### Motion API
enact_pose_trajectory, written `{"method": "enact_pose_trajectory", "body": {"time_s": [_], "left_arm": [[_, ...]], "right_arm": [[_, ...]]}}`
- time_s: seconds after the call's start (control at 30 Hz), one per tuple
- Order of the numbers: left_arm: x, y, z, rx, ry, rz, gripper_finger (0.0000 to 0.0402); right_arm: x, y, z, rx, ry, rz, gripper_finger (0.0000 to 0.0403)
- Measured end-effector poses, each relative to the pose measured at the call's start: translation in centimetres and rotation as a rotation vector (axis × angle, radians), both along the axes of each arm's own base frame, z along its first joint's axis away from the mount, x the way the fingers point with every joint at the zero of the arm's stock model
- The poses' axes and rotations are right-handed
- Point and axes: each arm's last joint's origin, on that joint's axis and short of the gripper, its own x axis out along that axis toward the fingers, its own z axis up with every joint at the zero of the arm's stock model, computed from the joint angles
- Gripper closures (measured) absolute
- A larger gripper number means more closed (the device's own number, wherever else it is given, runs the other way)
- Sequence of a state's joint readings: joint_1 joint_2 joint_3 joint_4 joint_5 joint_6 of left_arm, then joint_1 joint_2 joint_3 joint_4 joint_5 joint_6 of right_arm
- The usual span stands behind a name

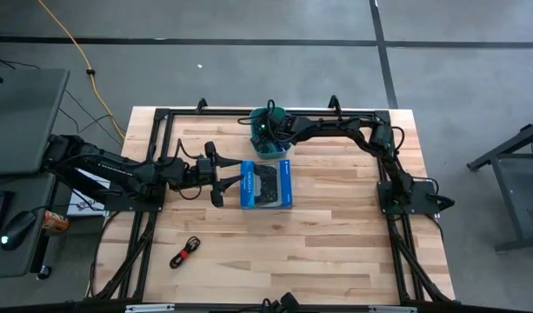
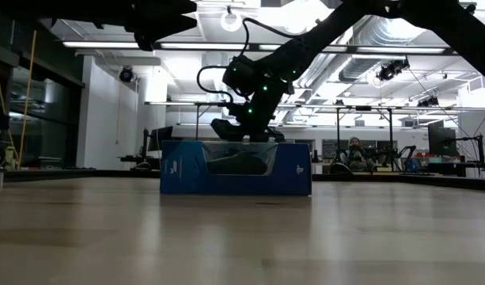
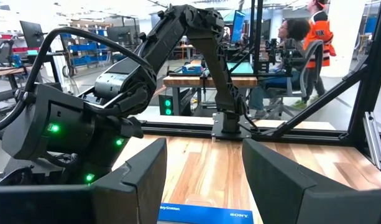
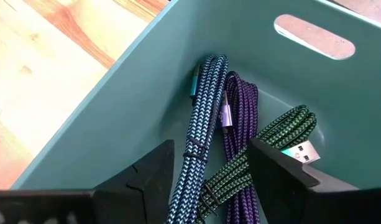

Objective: Pick and place USB-C Cables
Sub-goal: Put the black charger cable into the light blue bin

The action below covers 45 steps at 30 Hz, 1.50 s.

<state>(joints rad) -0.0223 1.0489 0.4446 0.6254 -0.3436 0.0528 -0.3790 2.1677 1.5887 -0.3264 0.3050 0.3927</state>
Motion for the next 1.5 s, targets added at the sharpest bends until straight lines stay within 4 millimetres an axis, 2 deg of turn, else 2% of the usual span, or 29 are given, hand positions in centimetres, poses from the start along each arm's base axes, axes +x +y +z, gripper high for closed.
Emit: {"method": "enact_pose_trajectory", "body": {"time_s": [0.4,0.73,0.87,1.03,1.27,1.5], "left_arm": [[0.0,0.0,0.0,0.0,0.0,0.0,0.0213],[0.0,0.0,-0.1,0.0,0.005,0.0,0.0213],[0.0,0.0,-0.1,0.003,0.008,0.0,0.0213],[0.0,0.0,-0.1,-0.002,0.014,-0.001,0.0213],[0.0,-0.2,-0.8,-0.012,0.082,-0.004,0.0213],[-0.1,-0.2,-1.0,-0.011,0.107,-0.002,0.0213]], "right_arm": [[-0.1,0.1,0.2,-0.024,0.035,0.05,0.021],[-1.0,1.1,3.8,-0.054,0.033,0.096,0.021],[-1.5,2.6,5.8,-0.075,0.052,0.154,0.021],[-2.4,5.3,7.8,-0.09,0.136,0.233,0.021],[-3.9,9.6,7.9,-0.044,0.354,0.368,0.021],[-4.5,13.8,8.2,-0.047,0.45,0.474,0.021]]}}
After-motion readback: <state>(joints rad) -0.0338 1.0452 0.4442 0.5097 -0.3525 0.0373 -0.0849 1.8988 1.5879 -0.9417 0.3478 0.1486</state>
